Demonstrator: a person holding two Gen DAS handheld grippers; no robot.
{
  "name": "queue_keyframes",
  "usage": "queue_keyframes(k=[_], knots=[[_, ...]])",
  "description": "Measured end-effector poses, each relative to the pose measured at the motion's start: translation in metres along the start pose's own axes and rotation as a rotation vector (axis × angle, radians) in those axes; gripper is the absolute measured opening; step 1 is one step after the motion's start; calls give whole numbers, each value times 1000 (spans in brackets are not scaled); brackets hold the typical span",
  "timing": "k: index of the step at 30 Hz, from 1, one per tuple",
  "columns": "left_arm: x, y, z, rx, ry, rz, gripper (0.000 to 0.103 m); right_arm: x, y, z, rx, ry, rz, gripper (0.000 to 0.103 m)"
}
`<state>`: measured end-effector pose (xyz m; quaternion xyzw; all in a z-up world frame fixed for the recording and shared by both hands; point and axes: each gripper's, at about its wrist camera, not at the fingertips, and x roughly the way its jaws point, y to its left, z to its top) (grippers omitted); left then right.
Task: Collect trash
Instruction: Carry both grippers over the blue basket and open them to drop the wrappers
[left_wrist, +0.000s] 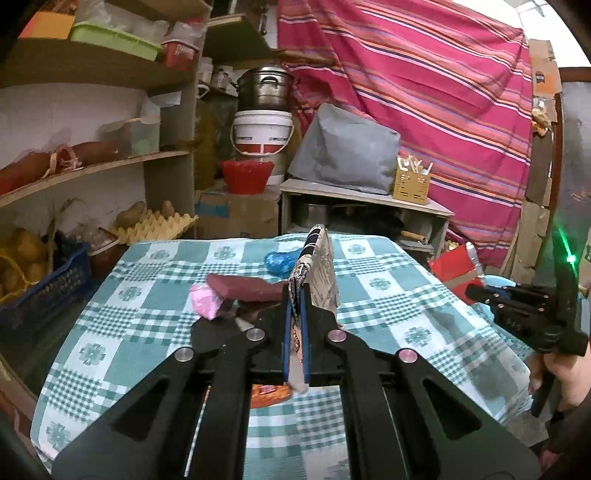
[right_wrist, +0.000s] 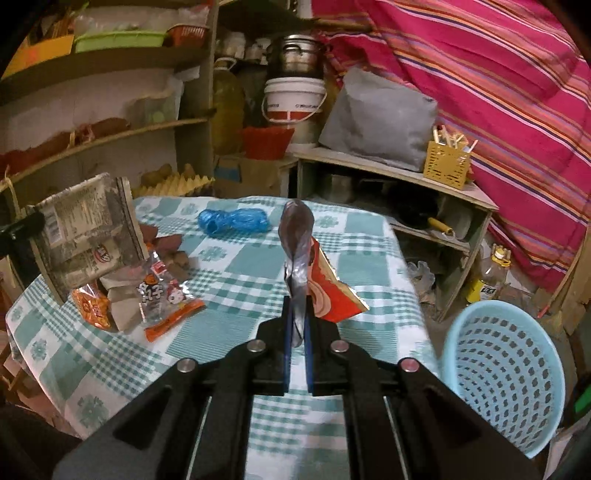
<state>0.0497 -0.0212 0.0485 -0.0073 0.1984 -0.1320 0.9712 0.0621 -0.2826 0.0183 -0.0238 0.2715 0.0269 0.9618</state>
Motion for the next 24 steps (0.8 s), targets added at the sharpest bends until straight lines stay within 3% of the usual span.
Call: queue_keyframes(k=[6,20,24], knots=[[6,-44,11,44,-13,-54,3,-22,-52,-4,64,-14,-37,5],[66,-198,14,141,36,-294,3,-46,-190,-45,241,50,-228,5],[86,-242,8,158,64,-352,3,-47,-222,-54,302,57,-221,5]])
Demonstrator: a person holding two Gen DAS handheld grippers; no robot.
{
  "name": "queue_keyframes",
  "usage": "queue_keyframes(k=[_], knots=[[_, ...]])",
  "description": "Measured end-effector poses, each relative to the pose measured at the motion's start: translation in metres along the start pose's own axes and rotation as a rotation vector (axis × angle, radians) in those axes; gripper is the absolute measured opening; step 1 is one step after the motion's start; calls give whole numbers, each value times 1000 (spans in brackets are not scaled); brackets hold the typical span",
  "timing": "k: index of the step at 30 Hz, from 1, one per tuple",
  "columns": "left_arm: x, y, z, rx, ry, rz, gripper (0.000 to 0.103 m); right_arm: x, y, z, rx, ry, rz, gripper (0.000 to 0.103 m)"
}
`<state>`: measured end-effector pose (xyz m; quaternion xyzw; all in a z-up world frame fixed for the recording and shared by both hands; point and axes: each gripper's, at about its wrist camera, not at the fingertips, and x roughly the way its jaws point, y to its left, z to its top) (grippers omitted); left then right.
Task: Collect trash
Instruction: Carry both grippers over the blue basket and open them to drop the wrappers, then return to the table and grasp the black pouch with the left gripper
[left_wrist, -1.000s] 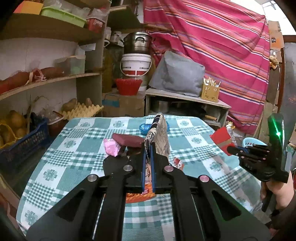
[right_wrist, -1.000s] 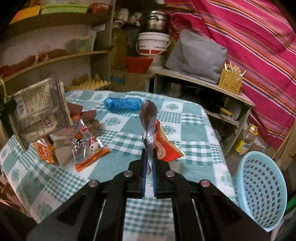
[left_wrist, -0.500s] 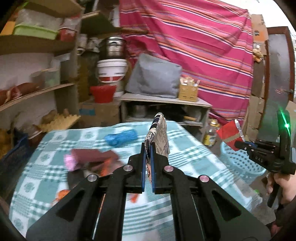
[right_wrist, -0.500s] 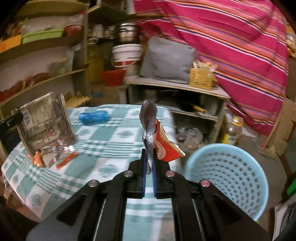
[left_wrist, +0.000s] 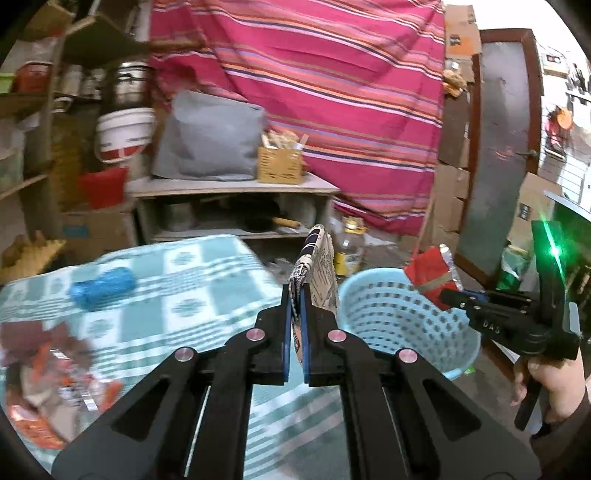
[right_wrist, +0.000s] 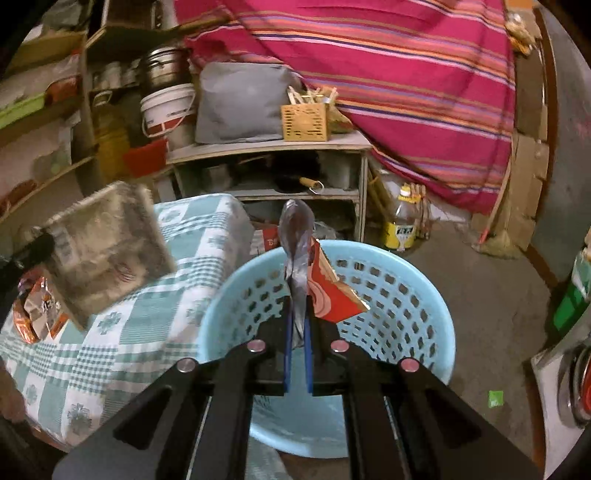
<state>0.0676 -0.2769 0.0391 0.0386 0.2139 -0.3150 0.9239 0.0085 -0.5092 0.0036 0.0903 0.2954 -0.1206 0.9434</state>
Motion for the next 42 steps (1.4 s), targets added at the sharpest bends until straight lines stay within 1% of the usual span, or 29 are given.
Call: queue_keyframes(k=[3,5,9,12,13,16,17,18,19,21,22,23,25,26,28,29,32,33,34,35,36,38,39,42], knots=[[31,-24,0,8,33,-33,3,8,-17,1,29,10,-1,5],[46,-35,0,18,48,-42,3,14,-30,1,69,15,6,5],[80,-56,1,17,94,-68,3,22,-37,2,107,20,6,5],[98,-66,0,34,120,-63,3,23,-41,2,125,18,5,5],[103,-67,-1,37,130,-63,5,24,-43,2,130,20,2,5],[108,-67,-5,34,147,-54,6,25,-50,-1,149,28,1,5],[110,-66,-6,33,151,-44,9,24,-51,-2,153,29,1,5],[110,-64,-6,31,153,-38,17,24,-52,-2,159,30,2,5],[110,-62,-7,26,154,-24,28,23,-53,-3,161,30,3,5],[107,-58,-6,19,145,-4,37,24,-51,-4,162,36,6,5],[106,-56,-5,19,141,2,40,25,-50,-4,158,40,5,6],[103,-52,-5,20,135,16,44,27,-47,-3,154,45,2,6],[95,-45,-3,17,120,46,57,28,-46,-3,151,51,1,6],[91,-40,-3,15,112,60,60,29,-45,-3,154,55,1,6],[79,-28,-4,16,90,109,76,31,-43,-4,162,66,0,9],[71,-21,-5,17,77,138,78,33,-41,-5,165,74,-10,10],[54,1,-8,-4,71,177,81,39,-35,-9,167,100,-47,11],[48,9,-10,-14,71,187,82,42,-33,-9,170,108,-57,24],[40,19,-11,-22,70,201,83,43,-32,-10,173,112,-69,48],[33,27,-12,-26,66,217,84,43,-29,-10,170,108,-85,58],[25,34,-13,-28,61,232,87,43,-26,-10,159,105,-98,63],[7,52,-15,-30,46,264,90,41,-17,-10,126,101,-123,63],[-6,64,-17,-28,36,288,92,39,-13,-10,114,93,-132,66],[-31,93,-24,-37,19,337,96,25,5,-8,96,48,-118,75]])
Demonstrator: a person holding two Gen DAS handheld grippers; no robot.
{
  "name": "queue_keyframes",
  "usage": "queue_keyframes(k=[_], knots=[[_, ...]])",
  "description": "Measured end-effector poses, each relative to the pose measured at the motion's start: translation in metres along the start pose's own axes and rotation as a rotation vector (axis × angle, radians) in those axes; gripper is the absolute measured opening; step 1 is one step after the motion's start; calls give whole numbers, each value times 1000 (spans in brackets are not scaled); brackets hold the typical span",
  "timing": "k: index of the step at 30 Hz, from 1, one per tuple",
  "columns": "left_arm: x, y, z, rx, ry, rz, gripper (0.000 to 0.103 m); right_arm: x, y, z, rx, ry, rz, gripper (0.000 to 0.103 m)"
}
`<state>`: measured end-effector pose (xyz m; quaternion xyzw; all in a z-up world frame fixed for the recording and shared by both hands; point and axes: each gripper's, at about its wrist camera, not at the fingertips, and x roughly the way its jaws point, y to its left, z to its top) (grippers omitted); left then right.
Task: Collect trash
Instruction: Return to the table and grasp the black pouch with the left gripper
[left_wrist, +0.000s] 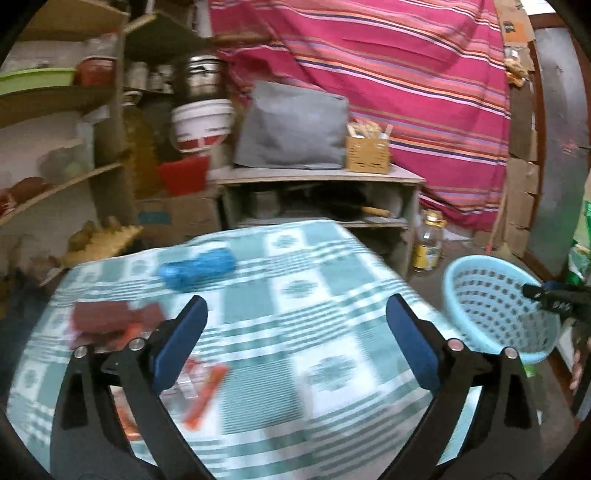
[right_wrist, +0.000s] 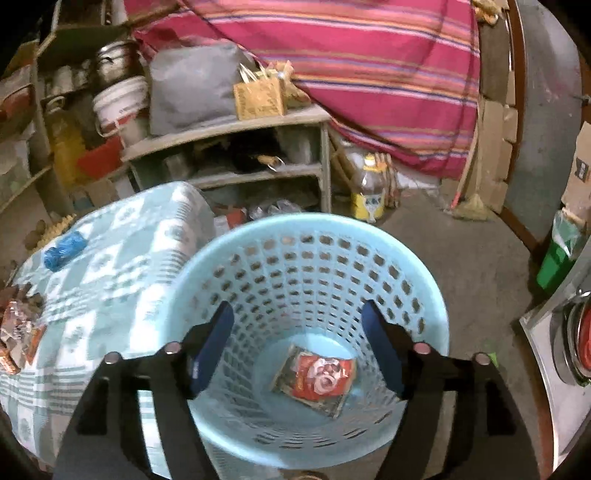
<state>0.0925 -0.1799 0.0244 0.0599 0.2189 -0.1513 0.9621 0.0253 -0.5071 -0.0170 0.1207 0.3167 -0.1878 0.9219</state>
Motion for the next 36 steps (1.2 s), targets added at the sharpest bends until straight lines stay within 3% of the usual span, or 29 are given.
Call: queue_keyframes(k=[8,21,27,36], knots=[[-19,80,-22,-74,14,100,97,-28,82,-4,-117,-117,61,89],[-27,183,-63,-138,111,242,97,-18,174,-20,-155,-85,155,95],[-21,204,-70,-171,150,244,97,-10,213,-26,-209,-64,170,95],[13,203,-68,-170,227,232,97,0,250,-37,-260,-27,187,95]])
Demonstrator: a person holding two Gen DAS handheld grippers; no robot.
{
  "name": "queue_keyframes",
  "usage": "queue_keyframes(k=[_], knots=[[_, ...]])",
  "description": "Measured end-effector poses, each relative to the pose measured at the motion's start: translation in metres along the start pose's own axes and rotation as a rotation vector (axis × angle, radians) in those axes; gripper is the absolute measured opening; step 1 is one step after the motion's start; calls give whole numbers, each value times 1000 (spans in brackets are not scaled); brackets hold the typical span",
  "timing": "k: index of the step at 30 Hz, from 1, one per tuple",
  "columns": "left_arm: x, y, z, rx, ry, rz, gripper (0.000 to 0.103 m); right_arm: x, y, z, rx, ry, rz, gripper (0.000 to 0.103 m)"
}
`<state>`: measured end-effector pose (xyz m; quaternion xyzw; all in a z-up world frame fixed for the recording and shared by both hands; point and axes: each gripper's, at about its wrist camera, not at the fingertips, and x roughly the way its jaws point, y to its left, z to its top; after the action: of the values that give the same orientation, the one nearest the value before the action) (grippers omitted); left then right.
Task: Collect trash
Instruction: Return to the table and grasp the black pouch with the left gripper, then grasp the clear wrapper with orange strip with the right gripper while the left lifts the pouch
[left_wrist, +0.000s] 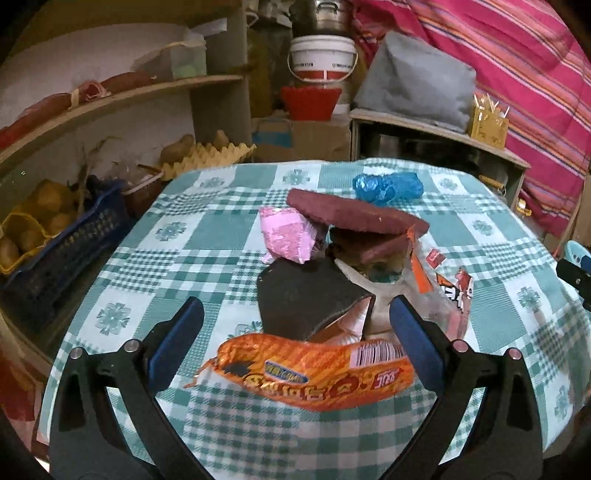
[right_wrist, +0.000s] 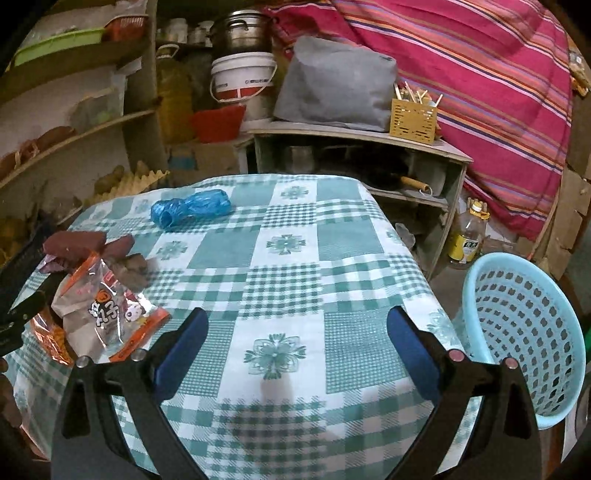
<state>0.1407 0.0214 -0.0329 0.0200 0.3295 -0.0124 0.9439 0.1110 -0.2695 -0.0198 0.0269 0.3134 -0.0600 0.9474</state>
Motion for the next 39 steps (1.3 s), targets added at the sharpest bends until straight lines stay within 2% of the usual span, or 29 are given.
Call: queue_keyframes(k=[2,7,9,15,18,21,28,32,39], knots=[[6,-3,1,12,12,-2,91,1,3,1,-5,2,1,95],[15,-1,-1,-14,70,-54,66,4,11,0,-15,12,22,95],[15,5,-2,-37,76,-69,62,4,15,0,-23,12,26,95],[9,23,-4,-89,68,-84,60,2,29,-4,-55,19,49,95],[10,24,-4,-80,74,-89,60,0,40,-7,-78,23,64,95],[17,18,-5,-53,96,-91,54,-3,50,-10,-97,27,79,95],[2,7,-2,4,25,-89,52,-7,77,-13,-113,41,140,95],[-17,11,2,-1,-30,-88,52,-3,94,-19,-140,62,162,95],[-40,28,8,-29,-102,-97,52,9,124,-28,-203,87,151,95]])
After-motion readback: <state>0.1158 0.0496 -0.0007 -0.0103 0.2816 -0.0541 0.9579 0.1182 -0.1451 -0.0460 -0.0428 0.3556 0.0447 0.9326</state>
